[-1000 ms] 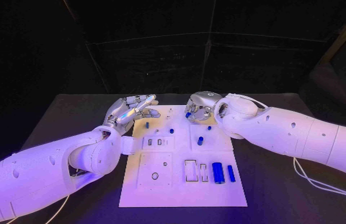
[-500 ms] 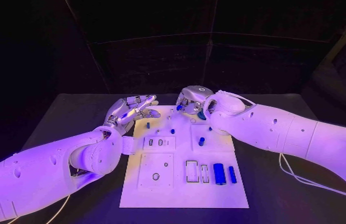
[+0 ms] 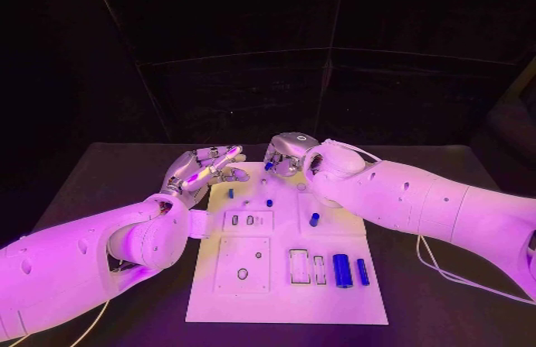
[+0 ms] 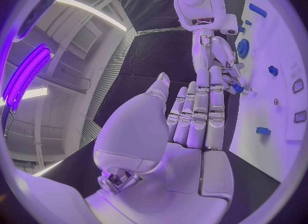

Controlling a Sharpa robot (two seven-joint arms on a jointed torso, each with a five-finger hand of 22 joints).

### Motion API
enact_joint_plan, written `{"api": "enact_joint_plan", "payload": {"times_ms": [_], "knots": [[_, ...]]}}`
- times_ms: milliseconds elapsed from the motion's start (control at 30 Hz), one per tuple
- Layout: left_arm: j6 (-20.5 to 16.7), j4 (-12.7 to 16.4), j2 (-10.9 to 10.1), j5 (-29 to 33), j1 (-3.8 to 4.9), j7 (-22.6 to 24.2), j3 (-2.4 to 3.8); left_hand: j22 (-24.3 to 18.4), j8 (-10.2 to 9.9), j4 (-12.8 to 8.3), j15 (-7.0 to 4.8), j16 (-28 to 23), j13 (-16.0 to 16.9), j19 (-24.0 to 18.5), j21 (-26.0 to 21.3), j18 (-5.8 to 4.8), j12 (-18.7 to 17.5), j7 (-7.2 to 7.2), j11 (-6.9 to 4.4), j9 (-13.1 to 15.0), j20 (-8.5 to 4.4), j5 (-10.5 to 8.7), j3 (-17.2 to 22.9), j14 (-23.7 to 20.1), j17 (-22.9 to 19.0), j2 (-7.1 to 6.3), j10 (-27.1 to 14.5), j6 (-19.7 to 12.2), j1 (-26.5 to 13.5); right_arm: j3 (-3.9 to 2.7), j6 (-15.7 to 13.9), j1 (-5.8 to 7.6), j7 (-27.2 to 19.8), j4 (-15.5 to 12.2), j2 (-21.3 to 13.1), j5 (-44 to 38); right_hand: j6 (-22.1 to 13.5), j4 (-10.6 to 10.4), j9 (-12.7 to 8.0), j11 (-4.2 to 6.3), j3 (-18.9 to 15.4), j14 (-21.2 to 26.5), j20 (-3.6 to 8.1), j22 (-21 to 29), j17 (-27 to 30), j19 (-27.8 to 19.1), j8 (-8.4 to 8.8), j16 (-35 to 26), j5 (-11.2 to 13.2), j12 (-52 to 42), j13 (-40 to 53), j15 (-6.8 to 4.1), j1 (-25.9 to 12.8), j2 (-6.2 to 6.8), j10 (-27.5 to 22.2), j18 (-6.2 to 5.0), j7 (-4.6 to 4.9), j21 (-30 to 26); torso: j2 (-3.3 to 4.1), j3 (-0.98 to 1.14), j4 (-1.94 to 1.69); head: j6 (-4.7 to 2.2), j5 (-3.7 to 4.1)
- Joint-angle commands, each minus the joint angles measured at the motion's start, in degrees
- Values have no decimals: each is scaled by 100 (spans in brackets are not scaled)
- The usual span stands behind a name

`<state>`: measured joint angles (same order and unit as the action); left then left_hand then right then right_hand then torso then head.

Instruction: Assemble the parts on the task board

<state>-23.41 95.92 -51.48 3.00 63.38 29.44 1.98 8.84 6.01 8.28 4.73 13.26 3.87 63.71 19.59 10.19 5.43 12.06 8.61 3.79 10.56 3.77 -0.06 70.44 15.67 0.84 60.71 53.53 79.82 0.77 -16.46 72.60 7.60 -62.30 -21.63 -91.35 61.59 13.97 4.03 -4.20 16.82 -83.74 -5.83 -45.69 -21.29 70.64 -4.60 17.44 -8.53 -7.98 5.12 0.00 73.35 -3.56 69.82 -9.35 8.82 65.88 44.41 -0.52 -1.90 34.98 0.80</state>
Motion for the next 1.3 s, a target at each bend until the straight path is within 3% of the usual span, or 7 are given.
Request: {"api": "enact_joint_plan", "payload": {"times_ms": [33,533,733,867,1033,1167,1300], "knots": [[84,19,3,-29,14,19,7,9,-26,-30,-8,14,-6,56,40,24,-35,-4,-1,-4,-4,23,2,28,10,43,-40,-16,0,-4,61,16,51,63,42,-75,4,-2,2,-32,31,11,16,-2,-7,-7,11,-37,37,12,1,-22,-26,15,-20,115,14,31,19,-8,-3,1,-6],[89,10,6,-29,20,12,7,11,-28,-35,-8,12,-5,56,43,23,-38,-5,-2,-3,-4,22,1,27,19,45,-37,-12,1,-4,194,16,243,247,163,-294,-18,-20,-3,-43,75,11,12,2,-22,-23,32,-43,47,27,-1,-17,-32,55,-47,113,24,37,14,-6,0,35,-13],[91,10,2,-29,22,7,7,11,-28,-35,-8,12,-5,56,43,23,-38,-5,-2,-3,-4,22,1,27,19,45,-37,-12,1,-4,217,16,238,274,192,-325,-121,-107,-20,-97,130,5,-11,58,-56,-85,89,-53,58,129,-41,17,-125,180,-231,104,73,16,18,-5,-1,34,-14],[95,10,1,-29,24,5,7,11,-28,-35,-8,12,-5,56,43,23,-38,-5,-2,-3,-4,22,1,27,19,45,-37,-12,1,-4,194,17,220,299,213,-332,-834,-255,-50,-197,68,-21,-78,231,-102,-219,121,-64,293,316,-128,89,-254,438,-660,69,128,-84,20,-6,-3,36,-20],[113,7,-2,-29,27,3,7,12,-30,-38,-7,11,-5,56,45,22,-41,-4,-1,-3,-5,22,0,26,25,46,-37,-12,2,-4,96,17,224,256,182,-304,-1884,-446,-64,-230,-196,-35,-119,574,-148,-407,134,-91,394,339,-126,109,-163,595,-1082,16,174,-302,20,-5,0,36,-14],[138,8,-12,-29,28,6,7,12,-33,-40,-7,9,-6,54,46,21,-44,-2,1,-4,-4,21,-2,23,29,44,-39,-14,1,-4,14,17,263,9,-23,-226,-1692,-512,-35,-251,-267,-38,-123,606,-163,-404,98,-103,362,245,-107,125,-95,599,-1058,10,189,-319,24,1,2,35,-10],[145,18,-47,-29,32,8,7,12,-33,-40,-7,9,-6,54,46,21,-44,-2,1,-4,-4,21,-2,23,29,44,-39,-14,1,-7,-88,40,327,-429,-432,-51,-1412,-594,-8,-253,-341,-40,-128,592,-182,-375,63,-116,328,120,-90,127,-36,607,-984,14,192,-306,4,-1,38,20,-14]]}}
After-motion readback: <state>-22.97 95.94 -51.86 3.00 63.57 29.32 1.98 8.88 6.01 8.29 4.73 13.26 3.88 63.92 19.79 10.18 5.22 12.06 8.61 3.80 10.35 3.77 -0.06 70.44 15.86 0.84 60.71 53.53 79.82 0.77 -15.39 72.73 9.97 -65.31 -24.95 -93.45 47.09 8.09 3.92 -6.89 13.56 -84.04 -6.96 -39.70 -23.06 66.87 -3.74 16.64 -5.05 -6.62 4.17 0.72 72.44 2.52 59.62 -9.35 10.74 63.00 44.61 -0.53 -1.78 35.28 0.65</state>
